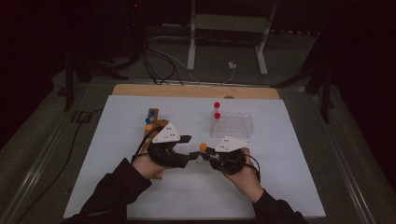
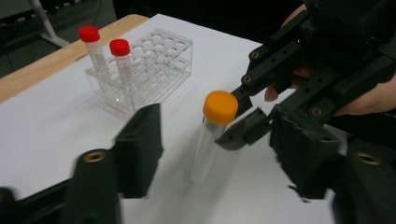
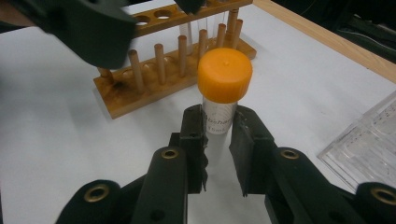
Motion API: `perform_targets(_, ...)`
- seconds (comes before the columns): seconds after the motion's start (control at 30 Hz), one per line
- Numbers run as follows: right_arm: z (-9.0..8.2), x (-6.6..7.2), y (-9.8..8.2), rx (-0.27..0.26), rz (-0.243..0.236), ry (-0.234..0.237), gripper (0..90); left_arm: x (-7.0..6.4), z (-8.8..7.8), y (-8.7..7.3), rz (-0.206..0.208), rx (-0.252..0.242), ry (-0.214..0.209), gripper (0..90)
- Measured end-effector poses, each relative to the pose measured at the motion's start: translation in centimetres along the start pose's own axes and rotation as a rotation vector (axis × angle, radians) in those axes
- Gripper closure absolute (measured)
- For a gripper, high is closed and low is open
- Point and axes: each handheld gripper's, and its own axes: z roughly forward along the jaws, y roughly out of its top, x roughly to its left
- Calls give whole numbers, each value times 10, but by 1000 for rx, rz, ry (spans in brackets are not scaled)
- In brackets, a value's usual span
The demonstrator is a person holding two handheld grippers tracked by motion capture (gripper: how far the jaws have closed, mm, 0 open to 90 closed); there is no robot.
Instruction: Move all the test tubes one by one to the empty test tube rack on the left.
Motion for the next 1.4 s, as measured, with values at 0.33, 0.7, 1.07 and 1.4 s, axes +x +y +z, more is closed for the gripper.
perform_targets(0.33,2,2,0,1,-4,9,751,-6,17,4,20,1,11,542)
perform_targets(0.7,0,2,0,-4,-3,6,751,-7,28,2,45,27,34,701)
perform_targets(1.07,-2,-2,-1,-27,26,12,622,-4,23,5,48,23,53,718)
perform_targets(1.4,-10,-8,0,-78,67,-31,335,7,-1,7,45,9,96,718)
